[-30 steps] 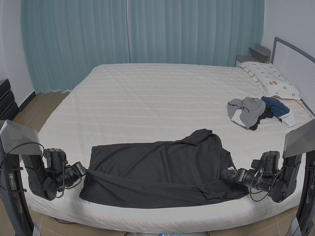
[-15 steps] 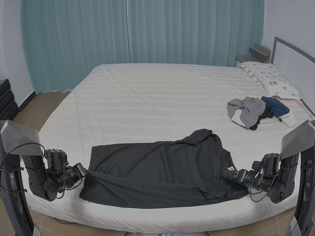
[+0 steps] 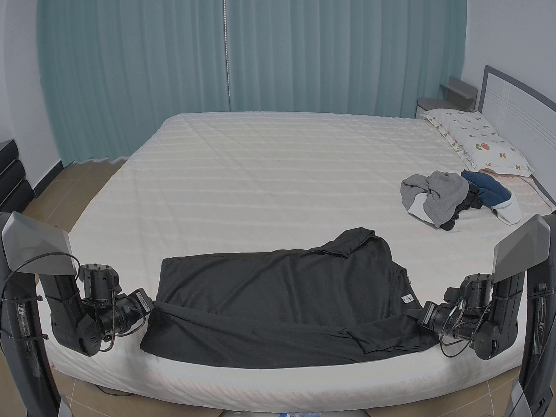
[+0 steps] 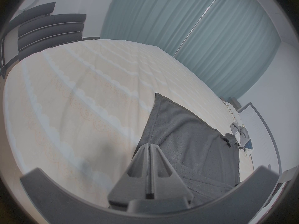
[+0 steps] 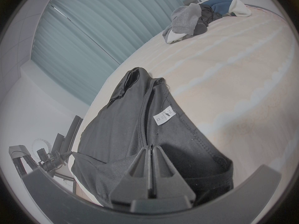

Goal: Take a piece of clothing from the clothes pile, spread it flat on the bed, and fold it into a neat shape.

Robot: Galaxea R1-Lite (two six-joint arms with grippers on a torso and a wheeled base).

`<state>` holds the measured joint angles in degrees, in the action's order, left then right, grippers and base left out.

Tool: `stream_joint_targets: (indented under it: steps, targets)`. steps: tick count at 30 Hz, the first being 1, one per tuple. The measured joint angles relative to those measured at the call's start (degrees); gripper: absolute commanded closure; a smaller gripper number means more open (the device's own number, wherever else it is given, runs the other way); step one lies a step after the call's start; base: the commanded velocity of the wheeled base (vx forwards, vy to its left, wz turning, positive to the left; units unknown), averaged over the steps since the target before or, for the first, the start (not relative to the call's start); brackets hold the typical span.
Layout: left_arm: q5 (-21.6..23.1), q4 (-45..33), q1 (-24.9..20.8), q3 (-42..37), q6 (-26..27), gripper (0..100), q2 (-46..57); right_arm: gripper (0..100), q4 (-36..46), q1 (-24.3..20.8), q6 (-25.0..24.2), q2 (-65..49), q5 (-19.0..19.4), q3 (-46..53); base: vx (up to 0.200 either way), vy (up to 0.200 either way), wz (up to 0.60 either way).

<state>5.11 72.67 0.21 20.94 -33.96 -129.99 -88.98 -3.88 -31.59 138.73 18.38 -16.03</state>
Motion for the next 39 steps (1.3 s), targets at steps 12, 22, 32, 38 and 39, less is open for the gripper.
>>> stream_joint_targets:
  steps: [12, 22, 32, 38, 39]
  targets:
    - [0.0, -0.1, -0.1, -0.3, 0.1, 100, -0.2, 100, 0.0, 1.2, -0.7, -4.1, 0.1, -1.0, 0.000, 0.000, 0.00]
    - [0.0, -0.1, -0.1, -0.4, 0.1, 100, -0.2, 100, 0.0, 1.7, -1.5, -6.6, -0.4, -3.2, 0.000, 0.000, 0.00]
    - [0.1, -0.1, -0.1, -0.2, 0.0, 100, -0.4, 100, 0.0, 1.8, -1.6, -5.6, -0.4, -3.9, 0.000, 0.000, 0.00]
    - [0.1, 0.0, -0.1, 0.1, 0.0, 100, -1.4, 100, 0.0, 1.6, -2.1, -4.0, -0.4, -4.5, 0.000, 0.000, 0.00]
    - [0.1, 0.0, -0.1, 0.2, -0.1, 0, -1.5, 100, 0.0, 1.6, -2.4, -3.7, -0.4, -4.6, 0.000, 0.000, 0.00]
